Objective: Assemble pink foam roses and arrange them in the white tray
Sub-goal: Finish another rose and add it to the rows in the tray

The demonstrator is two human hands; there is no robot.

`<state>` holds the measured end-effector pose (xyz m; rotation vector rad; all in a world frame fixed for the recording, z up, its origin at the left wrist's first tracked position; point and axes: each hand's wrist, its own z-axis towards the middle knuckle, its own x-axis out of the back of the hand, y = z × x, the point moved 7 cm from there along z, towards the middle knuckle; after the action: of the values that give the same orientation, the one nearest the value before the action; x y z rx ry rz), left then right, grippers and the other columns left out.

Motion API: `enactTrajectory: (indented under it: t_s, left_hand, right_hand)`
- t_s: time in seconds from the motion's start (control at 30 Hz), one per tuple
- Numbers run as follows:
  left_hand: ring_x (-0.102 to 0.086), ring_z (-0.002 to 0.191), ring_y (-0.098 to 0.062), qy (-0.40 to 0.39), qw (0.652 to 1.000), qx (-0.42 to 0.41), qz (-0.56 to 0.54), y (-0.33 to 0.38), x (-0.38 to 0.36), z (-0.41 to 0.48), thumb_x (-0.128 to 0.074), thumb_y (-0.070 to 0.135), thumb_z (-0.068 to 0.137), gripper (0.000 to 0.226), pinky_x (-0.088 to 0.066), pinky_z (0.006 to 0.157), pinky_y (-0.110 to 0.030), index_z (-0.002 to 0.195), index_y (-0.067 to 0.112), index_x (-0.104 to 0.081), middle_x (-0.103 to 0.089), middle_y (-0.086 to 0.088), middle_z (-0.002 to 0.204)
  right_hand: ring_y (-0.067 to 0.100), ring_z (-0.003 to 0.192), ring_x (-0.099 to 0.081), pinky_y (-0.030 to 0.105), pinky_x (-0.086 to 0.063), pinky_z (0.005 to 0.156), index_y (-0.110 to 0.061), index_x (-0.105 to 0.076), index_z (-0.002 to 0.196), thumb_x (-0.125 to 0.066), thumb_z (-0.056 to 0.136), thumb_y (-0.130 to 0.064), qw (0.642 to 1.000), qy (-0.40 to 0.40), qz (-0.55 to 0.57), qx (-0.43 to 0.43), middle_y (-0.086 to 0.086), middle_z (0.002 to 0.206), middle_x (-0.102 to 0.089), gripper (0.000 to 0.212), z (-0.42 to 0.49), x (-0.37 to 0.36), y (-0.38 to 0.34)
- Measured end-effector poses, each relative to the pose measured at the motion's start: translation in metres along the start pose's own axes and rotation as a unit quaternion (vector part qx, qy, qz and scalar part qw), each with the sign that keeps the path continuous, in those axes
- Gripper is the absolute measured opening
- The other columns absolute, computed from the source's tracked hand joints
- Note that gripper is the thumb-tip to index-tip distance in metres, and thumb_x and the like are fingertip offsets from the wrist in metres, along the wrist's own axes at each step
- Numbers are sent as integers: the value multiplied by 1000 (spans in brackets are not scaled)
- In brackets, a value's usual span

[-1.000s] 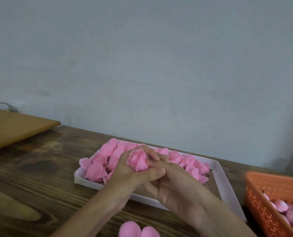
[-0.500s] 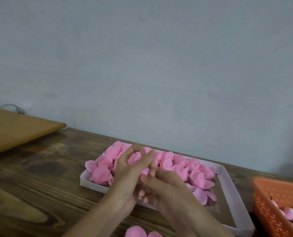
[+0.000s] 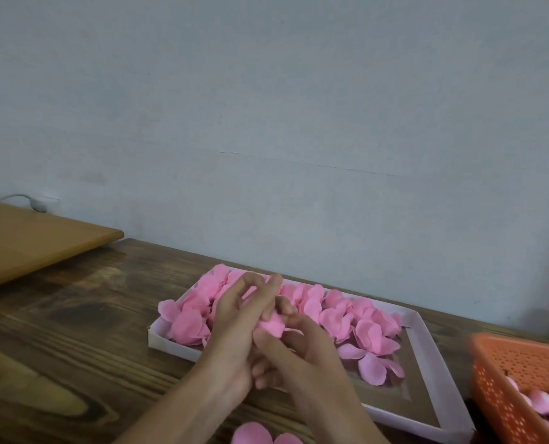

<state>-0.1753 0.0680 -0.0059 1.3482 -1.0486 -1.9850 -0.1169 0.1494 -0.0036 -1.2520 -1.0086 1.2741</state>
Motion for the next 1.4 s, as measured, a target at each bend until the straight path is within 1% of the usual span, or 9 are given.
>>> enactTrajectory:
  t_s: [0.1,0.23,0.37,0.43,0.57,0.67,0.8,1.03,1.4]
  left_hand:
    - [-59,53,-22,-30,999,9,9,2,-7,-4,-91,52,71,52,-40,37,-21,90,18,-59,-70,-13,95]
    - [-75,102,-27,-126,991,38,24,6,-27,-15,-91,44,72,78,-48,40,-18,139,21,-58,-71,-14,133]
    - [-60,103,-61,-81,987,26,137,5,-18,-11,-91,37,63,48,-48,83,-63,100,12,-72,-68,-38,116]
    - [-58,93,-59,-67,987,10,149,8,-17,-11,-91,39,64,44,-43,81,-72,91,12,-70,-64,-45,110]
    - [-66,92,-62,-72,985,-62,145,25,-24,-13,-83,46,77,35,-54,70,-53,81,13,-73,-77,-25,101]
    - [-77,88,-32,-22,964,-161,211,43,-23,-13,-86,41,75,20,-61,67,-32,78,23,-78,-80,-11,87]
    - [-67,56,-14,51,925,-216,309,44,-15,-11,-86,35,77,19,-53,53,-23,70,28,-70,-70,1,62]
    - [-68,68,-1,47,908,-196,367,29,-11,-9,-72,-20,75,59,-57,63,-18,81,39,-74,-75,10,75]
    - [-67,64,3,55,913,-190,356,28,-11,-7,-74,-21,75,60,-54,59,-13,69,39,-73,-72,18,67]
  right_hand:
    - [21,53,-57,27,-48,49,4,-66,95,-63,97,-6,1000,-16,8,-6,14,67,-63,10,1,2,-7]
    - [22,48,-53,26,-39,44,1,-68,106,-52,102,-23,987,-19,138,-84,14,68,-57,29,3,-7,-5]
    - [21,47,-47,23,-35,44,-15,-68,103,-45,102,-46,976,-29,167,-138,10,61,-49,39,1,-11,3]
    - [21,43,-46,21,-34,41,-12,-66,88,-45,99,-58,977,-35,144,-154,9,57,-46,52,-1,-16,3]
    - [24,59,-66,34,-57,55,-17,-67,109,-42,106,-51,979,-92,-180,-33,5,71,-69,42,-3,6,-28]
    - [5,71,-67,23,-53,66,-35,-73,90,-53,102,-42,859,-93,-477,163,-12,83,-73,24,-6,38,-78]
    - [2,101,-65,12,-48,79,-45,-65,115,-60,99,-43,803,-25,-477,357,-23,112,-65,17,-19,40,-118]
    - [0,107,-61,25,-53,82,-35,-73,121,-68,96,-37,729,-55,-532,426,-18,124,-64,26,-24,9,-90]
    - [-2,105,-65,21,-53,84,-31,-75,120,-76,93,-32,773,-64,-476,415,-20,114,-71,28,-23,13,-91]
